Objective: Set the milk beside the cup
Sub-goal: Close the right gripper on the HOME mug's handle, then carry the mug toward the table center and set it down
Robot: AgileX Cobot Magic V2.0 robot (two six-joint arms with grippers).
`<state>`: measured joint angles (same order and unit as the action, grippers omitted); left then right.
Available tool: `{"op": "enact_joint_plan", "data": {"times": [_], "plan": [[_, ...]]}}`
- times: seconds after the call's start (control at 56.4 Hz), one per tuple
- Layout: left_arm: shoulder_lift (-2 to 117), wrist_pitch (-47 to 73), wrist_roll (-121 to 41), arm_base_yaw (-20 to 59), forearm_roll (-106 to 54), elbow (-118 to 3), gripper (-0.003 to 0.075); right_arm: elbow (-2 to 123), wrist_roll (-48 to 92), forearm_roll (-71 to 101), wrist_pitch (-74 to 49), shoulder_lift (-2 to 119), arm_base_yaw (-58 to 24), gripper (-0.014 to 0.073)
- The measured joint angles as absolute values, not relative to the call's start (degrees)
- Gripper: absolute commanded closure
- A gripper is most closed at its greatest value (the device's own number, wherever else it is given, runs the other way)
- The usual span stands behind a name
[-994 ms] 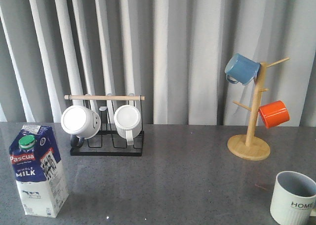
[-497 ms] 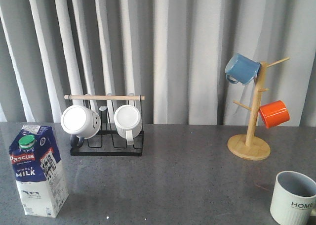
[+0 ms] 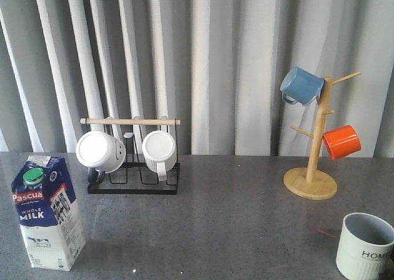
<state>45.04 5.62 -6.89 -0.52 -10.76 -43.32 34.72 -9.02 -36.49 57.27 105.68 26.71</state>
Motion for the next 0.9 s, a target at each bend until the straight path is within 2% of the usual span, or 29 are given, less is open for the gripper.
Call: {"op": "enact_joint_plan", "data": {"times": [0.231,0.302,0.461,0.692,0.905], "plan": [[45.0,5.6,-6.9,-0.5,-10.8,-43.3,0.0208,34.7,-17.6,-36.1,57.6,102.9,23.7,0.0598],[45.0,5.6,-6.9,-0.5,-10.8,-43.3,0.0208,34.7,-18.3,-34.5,57.4,101.2,20.1,0.0598],[45.0,5.6,-6.9,-0.5,-10.8,-43.3,0.0208,35.2,-17.5,-22.2,53.0,97.4,6.3,0.0598],[45.0,5.6,-6.9,-0.5,-10.8,-43.3,0.0208,40.5,-2.4,3.6,43.4,99.2,-14.0,0.0598],[45.0,5.6,-6.9,-0.5,-10.8,-43.3,0.0208,44.1,11.2,20.5,41.4,103.2,-23.3,0.0598]]}}
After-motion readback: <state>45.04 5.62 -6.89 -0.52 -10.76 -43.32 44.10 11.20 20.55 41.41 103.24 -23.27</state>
